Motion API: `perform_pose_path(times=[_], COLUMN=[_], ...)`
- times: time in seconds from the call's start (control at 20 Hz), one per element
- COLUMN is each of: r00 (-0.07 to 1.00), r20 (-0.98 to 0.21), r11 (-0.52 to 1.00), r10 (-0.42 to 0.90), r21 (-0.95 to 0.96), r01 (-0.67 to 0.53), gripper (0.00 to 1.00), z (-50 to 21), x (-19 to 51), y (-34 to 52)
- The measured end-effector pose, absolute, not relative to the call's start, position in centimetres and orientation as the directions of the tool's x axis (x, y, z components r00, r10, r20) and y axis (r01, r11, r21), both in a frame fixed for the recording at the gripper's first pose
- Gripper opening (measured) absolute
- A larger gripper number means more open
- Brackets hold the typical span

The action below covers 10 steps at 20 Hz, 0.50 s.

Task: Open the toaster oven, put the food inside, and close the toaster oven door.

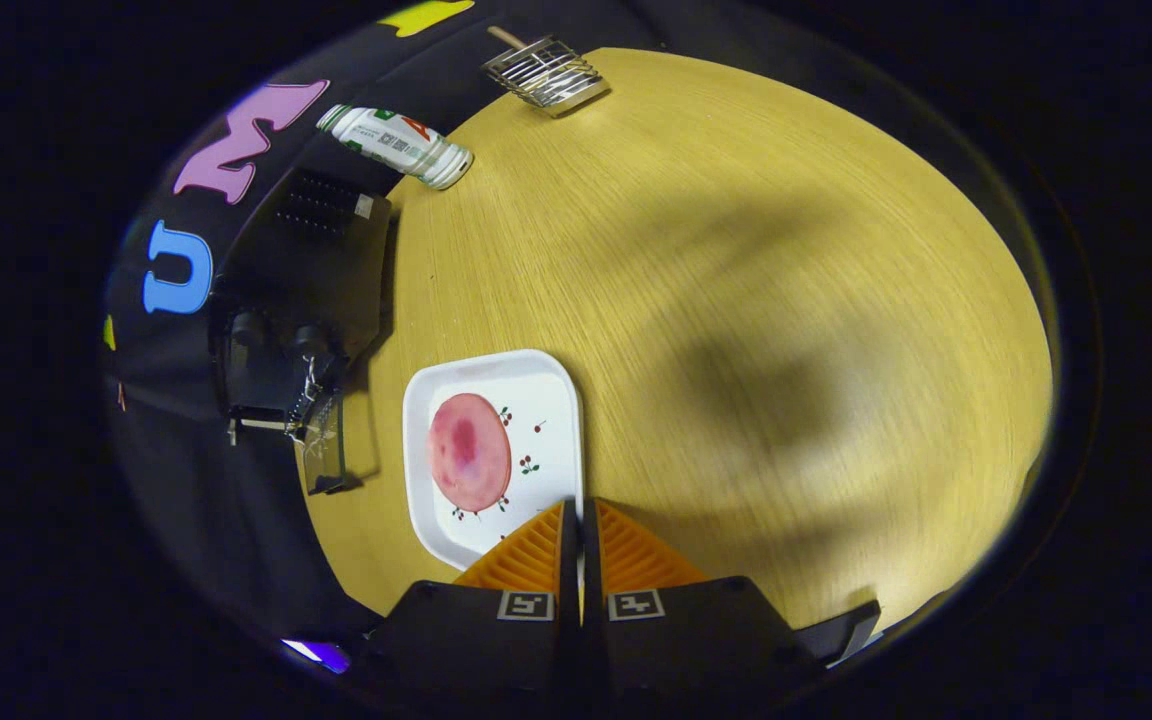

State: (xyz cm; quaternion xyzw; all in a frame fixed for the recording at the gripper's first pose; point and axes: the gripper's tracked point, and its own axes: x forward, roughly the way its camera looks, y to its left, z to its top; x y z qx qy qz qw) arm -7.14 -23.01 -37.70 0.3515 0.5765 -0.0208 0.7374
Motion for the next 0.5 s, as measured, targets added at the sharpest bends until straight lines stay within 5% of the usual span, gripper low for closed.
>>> perform_pose_path(times=[0.5], r00=[0.434], r20=[-0.774], r11=[0.599], r10=[0.461], r21=[0.632], r01=[0.492], gripper=[0.05], z=[-35.3], x=[-6.8], y=[-22.5])
